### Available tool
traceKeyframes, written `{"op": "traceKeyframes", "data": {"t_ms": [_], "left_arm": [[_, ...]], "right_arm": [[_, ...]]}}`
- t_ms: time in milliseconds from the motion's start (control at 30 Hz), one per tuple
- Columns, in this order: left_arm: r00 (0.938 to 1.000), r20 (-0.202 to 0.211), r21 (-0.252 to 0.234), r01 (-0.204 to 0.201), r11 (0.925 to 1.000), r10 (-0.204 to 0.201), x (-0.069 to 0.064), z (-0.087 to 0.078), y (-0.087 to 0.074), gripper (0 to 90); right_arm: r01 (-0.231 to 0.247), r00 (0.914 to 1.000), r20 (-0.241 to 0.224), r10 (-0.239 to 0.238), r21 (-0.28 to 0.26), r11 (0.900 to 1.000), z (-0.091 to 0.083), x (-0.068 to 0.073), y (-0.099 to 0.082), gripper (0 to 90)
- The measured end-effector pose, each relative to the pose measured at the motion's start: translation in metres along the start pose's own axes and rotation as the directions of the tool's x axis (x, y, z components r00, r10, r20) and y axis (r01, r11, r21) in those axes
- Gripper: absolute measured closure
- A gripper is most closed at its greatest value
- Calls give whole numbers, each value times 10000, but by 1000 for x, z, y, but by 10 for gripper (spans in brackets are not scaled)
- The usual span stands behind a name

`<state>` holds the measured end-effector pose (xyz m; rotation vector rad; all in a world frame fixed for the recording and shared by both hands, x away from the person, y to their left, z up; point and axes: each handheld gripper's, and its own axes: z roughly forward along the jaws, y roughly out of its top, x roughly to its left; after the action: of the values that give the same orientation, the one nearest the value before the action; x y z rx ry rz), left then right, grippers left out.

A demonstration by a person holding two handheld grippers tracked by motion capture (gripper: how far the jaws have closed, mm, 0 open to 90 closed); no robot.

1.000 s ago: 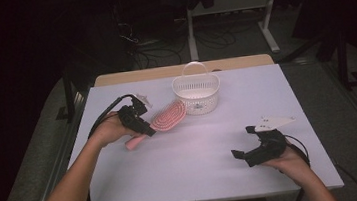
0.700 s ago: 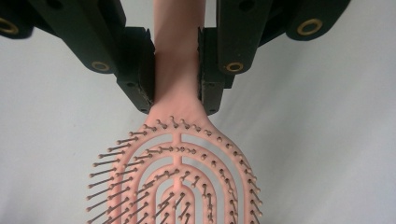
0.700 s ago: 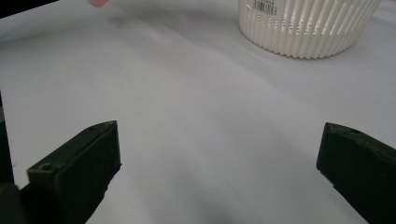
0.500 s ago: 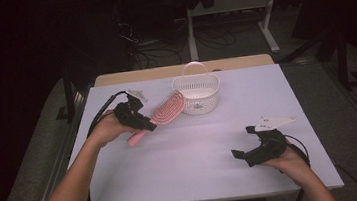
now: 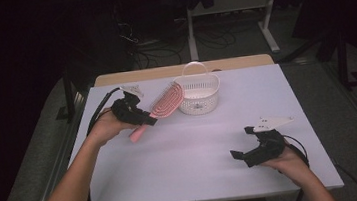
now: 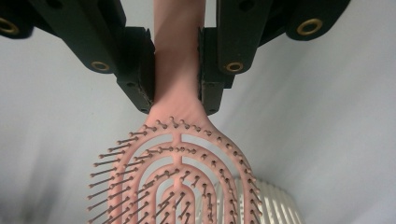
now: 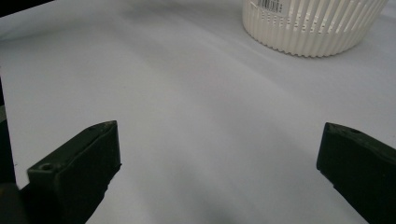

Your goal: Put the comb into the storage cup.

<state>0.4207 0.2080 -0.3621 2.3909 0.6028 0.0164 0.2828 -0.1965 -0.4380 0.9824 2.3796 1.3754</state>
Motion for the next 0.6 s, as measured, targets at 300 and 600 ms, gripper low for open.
{"op": "traceKeyframes", "data": {"t_ms": [300, 600], "left_arm": [[9998, 18, -317, -204, 9993, 205, -1, 0, 16, 704], [9989, -42, -618, -465, 9970, 463, -5, -3, 34, 704]], "right_arm": [[-38, 10000, -9, 38, -36, 10000, -1, -1, 0, 0], [-42, 10000, -16, 42, -88, 10000, -1, -1, 0, 0]]}}
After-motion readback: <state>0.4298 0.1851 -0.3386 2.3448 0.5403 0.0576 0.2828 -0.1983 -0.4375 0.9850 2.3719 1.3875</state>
